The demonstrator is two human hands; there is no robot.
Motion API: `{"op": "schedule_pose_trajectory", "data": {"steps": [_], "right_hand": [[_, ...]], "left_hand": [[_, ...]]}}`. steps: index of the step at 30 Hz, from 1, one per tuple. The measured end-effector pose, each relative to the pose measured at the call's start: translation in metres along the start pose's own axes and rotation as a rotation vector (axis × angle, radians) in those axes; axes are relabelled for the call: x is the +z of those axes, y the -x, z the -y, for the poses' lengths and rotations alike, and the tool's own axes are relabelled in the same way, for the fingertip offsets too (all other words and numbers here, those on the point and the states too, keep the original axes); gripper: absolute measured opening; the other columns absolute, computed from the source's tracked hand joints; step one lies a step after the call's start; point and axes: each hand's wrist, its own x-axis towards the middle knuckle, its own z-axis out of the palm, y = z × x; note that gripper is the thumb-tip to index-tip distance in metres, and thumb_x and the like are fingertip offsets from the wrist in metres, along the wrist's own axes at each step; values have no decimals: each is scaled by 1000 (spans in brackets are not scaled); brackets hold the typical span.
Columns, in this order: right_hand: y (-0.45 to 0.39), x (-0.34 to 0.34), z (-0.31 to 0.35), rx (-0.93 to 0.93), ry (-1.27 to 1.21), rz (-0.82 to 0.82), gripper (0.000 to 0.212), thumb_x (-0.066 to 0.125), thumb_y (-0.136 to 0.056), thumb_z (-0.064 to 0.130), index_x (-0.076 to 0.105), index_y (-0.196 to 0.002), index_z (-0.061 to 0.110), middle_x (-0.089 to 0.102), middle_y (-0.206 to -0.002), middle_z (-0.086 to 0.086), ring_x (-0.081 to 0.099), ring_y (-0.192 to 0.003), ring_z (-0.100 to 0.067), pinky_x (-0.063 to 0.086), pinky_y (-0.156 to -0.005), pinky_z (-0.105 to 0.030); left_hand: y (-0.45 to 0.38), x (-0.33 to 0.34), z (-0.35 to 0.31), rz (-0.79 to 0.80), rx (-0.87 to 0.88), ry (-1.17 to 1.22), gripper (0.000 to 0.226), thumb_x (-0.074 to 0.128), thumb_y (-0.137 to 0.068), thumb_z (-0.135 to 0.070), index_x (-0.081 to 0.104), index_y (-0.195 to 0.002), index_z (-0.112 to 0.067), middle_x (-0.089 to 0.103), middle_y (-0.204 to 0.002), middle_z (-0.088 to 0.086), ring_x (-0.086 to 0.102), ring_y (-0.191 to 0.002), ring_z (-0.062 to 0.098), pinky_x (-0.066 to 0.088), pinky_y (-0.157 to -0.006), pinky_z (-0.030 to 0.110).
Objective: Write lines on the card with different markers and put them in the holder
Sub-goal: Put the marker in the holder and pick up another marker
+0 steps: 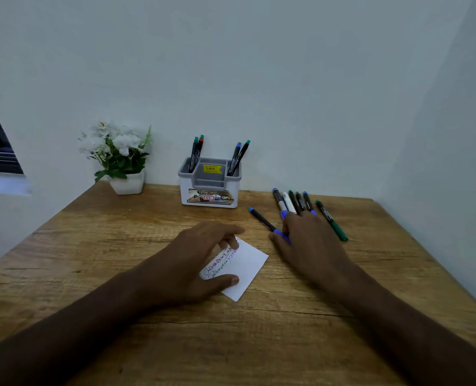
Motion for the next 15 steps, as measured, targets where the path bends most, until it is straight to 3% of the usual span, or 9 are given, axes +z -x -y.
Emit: {"op": "schedule_pose_trajectory", "data": {"steps": [5,8,9,12,15], "right_hand": [[-1,0,6,-25,-80,11,23,60,-105,30,62,-123,16,63,-122,-5,62,-107,-19,42,-78,-24],[1,-7,11,-55,-518,-95,10,68,-102,25,59,-100,22,68,-98,3,65,-82,-2,44,-69,-12],[4,-8,15,-56,-687,-83,12,70,-100,24,58,-96,23,71,-92,4,68,-76,1,50,-68,-14],[15,-5,31,-35,-947,22,15,80,-92,25,67,-98,28,79,-92,2,78,-85,-11,65,-82,-44],[25,2,44,-32,-1063,124,28,84,-88,21,68,-112,19,82,-99,-1,79,-93,-14,65,-89,-44]], "left_hand": [[0,3,-5,-42,26,129,66,84,-84,-36,54,-142,-30,61,-124,-24,61,-111,-2,55,-84,14],[1,4,-6,-131,0,206,54,80,-89,-27,57,-138,-28,64,-118,-21,65,-107,2,58,-81,18],[1,4,-6,-183,1,207,48,76,-92,-27,58,-137,-27,65,-117,-20,65,-107,3,57,-82,18],[1,2,-8,-255,-20,158,41,57,-102,-43,55,-140,-27,62,-124,-19,60,-113,0,54,-87,23],[0,1,-9,-239,7,50,41,45,-105,-49,52,-141,-31,58,-128,-17,54,-115,-1,47,-91,20]]}}
